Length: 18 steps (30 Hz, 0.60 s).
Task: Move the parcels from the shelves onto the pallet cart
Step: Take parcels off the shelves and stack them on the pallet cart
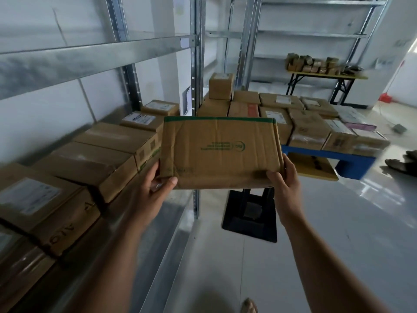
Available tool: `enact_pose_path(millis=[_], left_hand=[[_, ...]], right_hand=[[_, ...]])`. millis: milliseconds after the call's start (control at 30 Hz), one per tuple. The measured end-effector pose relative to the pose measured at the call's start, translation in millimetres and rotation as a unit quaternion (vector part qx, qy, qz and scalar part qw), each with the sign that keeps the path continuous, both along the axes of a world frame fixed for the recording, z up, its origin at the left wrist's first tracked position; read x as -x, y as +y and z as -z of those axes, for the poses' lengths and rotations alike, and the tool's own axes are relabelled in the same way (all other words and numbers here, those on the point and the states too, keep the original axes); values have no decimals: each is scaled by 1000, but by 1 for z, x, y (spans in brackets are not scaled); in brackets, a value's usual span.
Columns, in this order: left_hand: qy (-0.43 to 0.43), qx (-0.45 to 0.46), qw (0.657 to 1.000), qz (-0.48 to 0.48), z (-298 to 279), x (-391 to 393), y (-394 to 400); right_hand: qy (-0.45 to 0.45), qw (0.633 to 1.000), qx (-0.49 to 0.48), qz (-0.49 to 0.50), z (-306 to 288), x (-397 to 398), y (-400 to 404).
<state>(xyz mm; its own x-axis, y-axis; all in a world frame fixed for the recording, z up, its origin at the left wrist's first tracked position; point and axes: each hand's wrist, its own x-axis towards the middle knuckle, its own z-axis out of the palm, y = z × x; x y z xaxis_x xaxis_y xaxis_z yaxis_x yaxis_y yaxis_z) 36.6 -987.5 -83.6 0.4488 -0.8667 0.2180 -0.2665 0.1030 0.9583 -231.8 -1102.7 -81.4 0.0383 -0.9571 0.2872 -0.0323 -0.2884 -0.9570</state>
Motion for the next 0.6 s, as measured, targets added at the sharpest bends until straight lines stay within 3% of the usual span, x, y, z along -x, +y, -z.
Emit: enact_pose_path(millis=[267,600], left_hand=[[-34,17,999,26,-19,12,-121],[-102,-5,993,66,-72,48,-330]], right_hand=[[-24,998,13,52,-2,7,-113],[-34,994,45,95,-51,56,-302]])
